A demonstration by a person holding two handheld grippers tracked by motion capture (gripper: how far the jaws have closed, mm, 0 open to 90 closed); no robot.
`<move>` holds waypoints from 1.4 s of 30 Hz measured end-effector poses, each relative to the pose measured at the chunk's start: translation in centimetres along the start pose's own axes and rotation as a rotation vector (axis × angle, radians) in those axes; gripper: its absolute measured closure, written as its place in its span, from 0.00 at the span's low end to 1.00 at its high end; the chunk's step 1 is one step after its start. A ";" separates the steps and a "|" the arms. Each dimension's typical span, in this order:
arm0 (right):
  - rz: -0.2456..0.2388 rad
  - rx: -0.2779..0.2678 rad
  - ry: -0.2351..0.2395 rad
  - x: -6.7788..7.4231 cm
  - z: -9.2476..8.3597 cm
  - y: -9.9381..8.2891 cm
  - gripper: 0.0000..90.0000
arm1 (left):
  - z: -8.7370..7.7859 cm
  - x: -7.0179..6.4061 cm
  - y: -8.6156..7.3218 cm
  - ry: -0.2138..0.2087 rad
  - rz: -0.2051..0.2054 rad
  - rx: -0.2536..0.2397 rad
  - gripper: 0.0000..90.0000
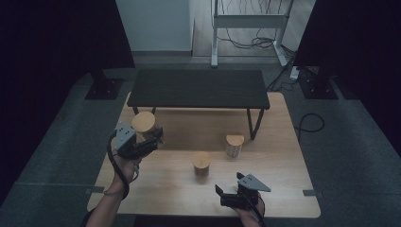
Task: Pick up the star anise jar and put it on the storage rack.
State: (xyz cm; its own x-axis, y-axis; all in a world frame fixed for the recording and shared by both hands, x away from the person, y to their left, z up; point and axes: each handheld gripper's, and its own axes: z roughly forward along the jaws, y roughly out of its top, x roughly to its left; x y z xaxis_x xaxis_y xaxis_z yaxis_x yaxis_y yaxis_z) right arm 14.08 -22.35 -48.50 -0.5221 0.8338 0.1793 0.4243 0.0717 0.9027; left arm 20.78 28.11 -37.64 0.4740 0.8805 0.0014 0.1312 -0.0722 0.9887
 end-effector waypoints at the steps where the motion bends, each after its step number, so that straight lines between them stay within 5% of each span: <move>1: 0.000 0.000 0.000 0.0 0.0 0.0 0.01 | 0.0 0.0 0.1 0.000 0.000 -0.001 0.29; 42: 0.002 0.007 0.003 0.0 0.1 0.0 0.01 | 2.0 1.0 2.2 0.034 0.001 -0.028 0.29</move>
State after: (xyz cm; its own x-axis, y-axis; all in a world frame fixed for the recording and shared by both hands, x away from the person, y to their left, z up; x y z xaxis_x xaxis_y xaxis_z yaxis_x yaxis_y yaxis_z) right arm 14.19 -22.31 -48.58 -0.5233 0.8324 0.1826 0.4309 0.0735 0.8994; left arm 23.24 27.86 -35.73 0.4442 0.8959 0.0066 0.1064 -0.0600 0.9925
